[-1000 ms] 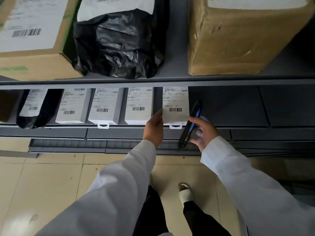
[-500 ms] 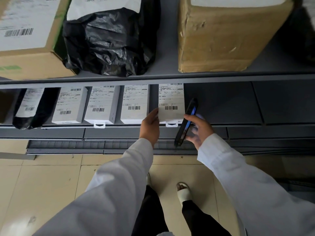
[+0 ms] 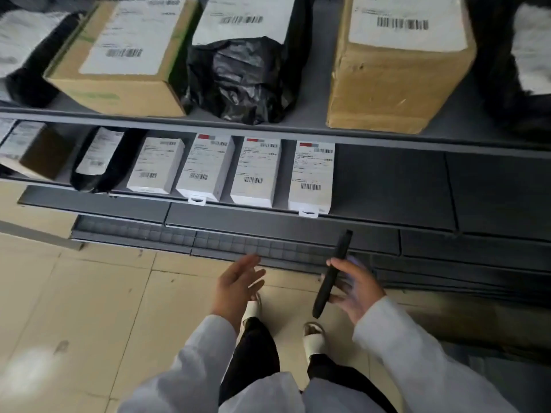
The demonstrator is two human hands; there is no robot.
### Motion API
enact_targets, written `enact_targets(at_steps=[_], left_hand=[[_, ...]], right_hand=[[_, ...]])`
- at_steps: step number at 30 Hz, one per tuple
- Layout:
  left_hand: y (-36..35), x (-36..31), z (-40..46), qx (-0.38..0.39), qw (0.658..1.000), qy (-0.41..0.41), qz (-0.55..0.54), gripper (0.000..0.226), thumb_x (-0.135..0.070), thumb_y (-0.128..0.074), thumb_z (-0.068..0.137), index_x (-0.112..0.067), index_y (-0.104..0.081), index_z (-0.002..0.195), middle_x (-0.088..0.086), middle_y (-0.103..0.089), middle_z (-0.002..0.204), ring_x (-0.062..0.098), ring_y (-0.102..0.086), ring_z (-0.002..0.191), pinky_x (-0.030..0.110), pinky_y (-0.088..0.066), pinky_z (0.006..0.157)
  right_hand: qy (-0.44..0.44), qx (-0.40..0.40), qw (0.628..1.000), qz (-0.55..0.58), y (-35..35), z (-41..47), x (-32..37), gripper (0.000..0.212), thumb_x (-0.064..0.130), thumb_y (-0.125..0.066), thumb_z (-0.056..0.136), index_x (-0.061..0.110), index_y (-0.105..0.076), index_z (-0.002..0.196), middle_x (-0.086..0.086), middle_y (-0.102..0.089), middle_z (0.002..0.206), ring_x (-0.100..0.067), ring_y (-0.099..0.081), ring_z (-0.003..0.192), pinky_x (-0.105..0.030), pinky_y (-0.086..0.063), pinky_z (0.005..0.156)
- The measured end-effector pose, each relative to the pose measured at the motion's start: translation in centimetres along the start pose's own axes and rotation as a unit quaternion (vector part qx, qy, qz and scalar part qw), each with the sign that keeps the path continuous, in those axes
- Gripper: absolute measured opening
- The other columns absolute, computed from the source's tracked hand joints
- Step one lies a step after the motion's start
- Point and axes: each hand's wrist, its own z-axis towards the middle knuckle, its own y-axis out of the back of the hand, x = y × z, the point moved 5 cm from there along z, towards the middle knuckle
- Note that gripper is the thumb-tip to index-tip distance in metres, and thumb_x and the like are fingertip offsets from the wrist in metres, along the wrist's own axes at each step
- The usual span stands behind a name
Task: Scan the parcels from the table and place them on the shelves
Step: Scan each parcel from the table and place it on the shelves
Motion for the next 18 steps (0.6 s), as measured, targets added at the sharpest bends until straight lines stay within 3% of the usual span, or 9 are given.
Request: enact_targets(at_steps=[2, 6, 8, 11, 14, 18], left_hand=[[2.0, 0.8, -1.4, -0.041, 0.999, 0.006, -0.013, 0.030, 0.006, -0.043, 0.099, 0.001, -0.059, 0.124, 0.022, -0.062, 0.128, 0.043, -0.061, 0.115, 0.054, -0.047, 0.104], [5.8, -0.1, -2.3, -0.091, 0.995, -0.004, -0.049, 0.028, 0.005, -0.047, 0.098, 0.002, -0.061, 0.123, 0.023, -0.064, 0.125, 0.043, -0.064, 0.111, 0.046, -0.054, 0.094], [8.0, -1.5, -2.4, -0.110, 0.991, -0.022, -0.078, 0.026, 0.004, -0.047, 0.099, 0.001, -0.062, 0.120, 0.020, -0.066, 0.121, 0.039, -0.066, 0.108, 0.040, -0.057, 0.089], [11.8, -3.6, -2.2, -0.129, 0.982, -0.044, -0.129, 0.027, 0.004, -0.047, 0.098, 0.003, -0.061, 0.122, 0.020, -0.067, 0.118, 0.039, -0.066, 0.108, 0.035, -0.060, 0.083], [16.2, -5.1, -2.3, -0.146, 0.976, -0.041, -0.156, 0.022, 0.000, -0.052, 0.098, -0.005, -0.066, 0.114, 0.011, -0.072, 0.111, 0.032, -0.069, 0.103, 0.033, -0.060, 0.081], [22.7, -5.9, -2.7, -0.159, 0.970, -0.010, -0.183, 0.018, -0.008, -0.056, 0.098, -0.012, -0.070, 0.109, 0.009, -0.074, 0.109, 0.029, -0.070, 0.102, 0.036, -0.059, 0.082]], right_hand=[[-0.032, 0.019, 0.999, -0.019, -1.3, -0.6, -1.8, 0.016, 0.008, -0.065, 0.089, 0.020, -0.062, 0.100, -0.012, -0.063, 0.105, -0.032, -0.058, 0.098, -0.050, -0.048, 0.081], [-0.061, 0.069, 0.991, -0.094, -5.6, -1.0, -5.3, 0.026, 0.008, -0.070, 0.087, 0.020, -0.063, 0.109, -0.011, -0.065, 0.102, -0.030, -0.062, 0.093, -0.041, -0.052, 0.068], [-0.062, 0.099, 0.982, -0.151, -8.5, -0.8, -6.3, 0.053, 0.018, -0.081, 0.076, 0.018, -0.063, 0.126, -0.011, -0.069, 0.105, -0.030, -0.066, 0.095, -0.038, -0.055, 0.064], [-0.063, 0.130, 0.967, -0.208, -13.2, -0.5, -7.0, 0.083, 0.031, -0.090, 0.054, 0.021, -0.062, 0.131, -0.015, -0.066, 0.123, -0.034, -0.065, 0.109, -0.038, -0.059, 0.069], [-0.058, 0.153, 0.955, -0.249, -18.6, -0.2, -7.4, 0.078, 0.030, -0.093, 0.050, 0.023, -0.066, 0.123, -0.013, -0.067, 0.119, -0.034, -0.067, 0.106, -0.041, -0.059, 0.073], [-0.057, 0.191, 0.939, -0.281, -26.8, -1.1, -9.1, 0.072, 0.027, -0.092, 0.050, 0.017, -0.069, 0.118, -0.012, -0.071, 0.098, -0.031, -0.070, 0.093, -0.037, -0.057, 0.068]])
